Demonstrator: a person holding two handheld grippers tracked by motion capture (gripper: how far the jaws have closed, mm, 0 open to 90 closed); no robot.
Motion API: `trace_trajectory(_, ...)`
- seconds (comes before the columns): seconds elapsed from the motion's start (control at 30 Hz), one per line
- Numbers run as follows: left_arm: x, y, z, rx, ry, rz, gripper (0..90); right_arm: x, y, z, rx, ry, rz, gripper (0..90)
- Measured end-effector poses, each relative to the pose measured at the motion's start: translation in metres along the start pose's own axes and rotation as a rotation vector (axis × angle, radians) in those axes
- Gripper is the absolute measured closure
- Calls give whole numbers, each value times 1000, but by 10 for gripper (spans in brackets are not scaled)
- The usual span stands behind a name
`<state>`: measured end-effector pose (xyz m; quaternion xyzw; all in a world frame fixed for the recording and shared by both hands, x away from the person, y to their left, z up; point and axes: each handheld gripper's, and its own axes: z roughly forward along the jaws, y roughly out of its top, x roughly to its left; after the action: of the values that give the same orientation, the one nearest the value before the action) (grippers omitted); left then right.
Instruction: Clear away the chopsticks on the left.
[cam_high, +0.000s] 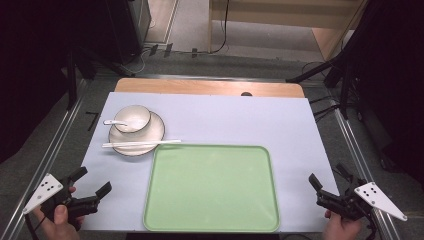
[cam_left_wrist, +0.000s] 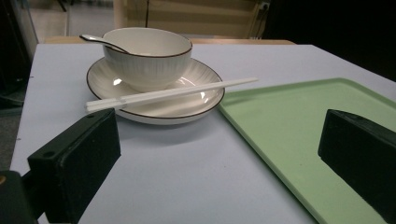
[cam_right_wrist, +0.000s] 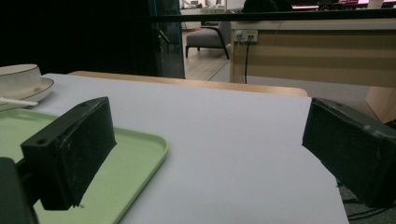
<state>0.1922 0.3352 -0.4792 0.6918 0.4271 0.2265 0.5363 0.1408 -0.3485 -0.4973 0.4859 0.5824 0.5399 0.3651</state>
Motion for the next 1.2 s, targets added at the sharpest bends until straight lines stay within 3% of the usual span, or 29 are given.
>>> trace_trajectory(0.1,-2,1,2,2,-24,-5,0,2,1,0,2,-3,-4,24)
trace_trajectory(0.13,-7,3,7,41,7,-1,17,4,1,0,3,-2,-13,24)
trace_trajectory(0.23,-14,3,14,75,62,7,244,6,1,2,7,-1,-11,24)
trace_trajectory(0.27,-16,3,16,93,62,18,244,6,1,2,7,-1,-11,24)
trace_trajectory(0.3,-18,4,19,99,43,12,493,7,0,2,13,4,-6,24)
trace_trajectory(0.33,-19,5,21,106,7,8,493,7,0,2,13,4,-6,24)
trace_trajectory(0.37,-22,9,28,150,-40,12,709,8,1,3,12,4,-19,24)
trace_trajectory(0.43,-24,12,32,175,-41,24,815,9,1,3,14,5,-30,24)
trace_trajectory(0.53,-29,18,44,199,-71,7,897,11,0,5,21,12,-29,24)
trace_trajectory(0.6,-34,26,58,268,-136,-18,900,11,0,6,25,13,-31,24)
trace_trajectory(0.67,-35,29,63,279,-159,-34,900,12,0,6,27,15,-33,24)
trace_trajectory(0.73,-38,35,81,302,-142,-13,900,12,0,7,28,9,-38,24)
trace_trajectory(0.77,-38,35,81,302,-142,-13,900,12,0,7,28,9,-38,24)
trace_trajectory(0.83,-37,41,103,324,-145,-24,900,12,-1,7,31,11,-26,24)
trace_trajectory(0.87,-37,41,103,324,-145,-24,900,12,-1,7,31,11,-26,24)
trace_trajectory(0.93,-36,44,118,355,-141,-11,900,12,-1,7,33,8,-28,24)
trace_trajectory(0.97,-35,45,134,384,-144,-14,900,13,0,6,29,5,-33,24)
trace_trajectory(1.03,-33,45,141,400,-142,-11,900,13,0,5,28,5,-36,24)
trace_trajectory(1.13,-22,43,167,425,-110,-47,900,12,-1,5,29,6,-32,24)
trace_trajectory(1.2,-19,42,171,431,-100,-61,900,12,-1,5,30,5,-32,24)
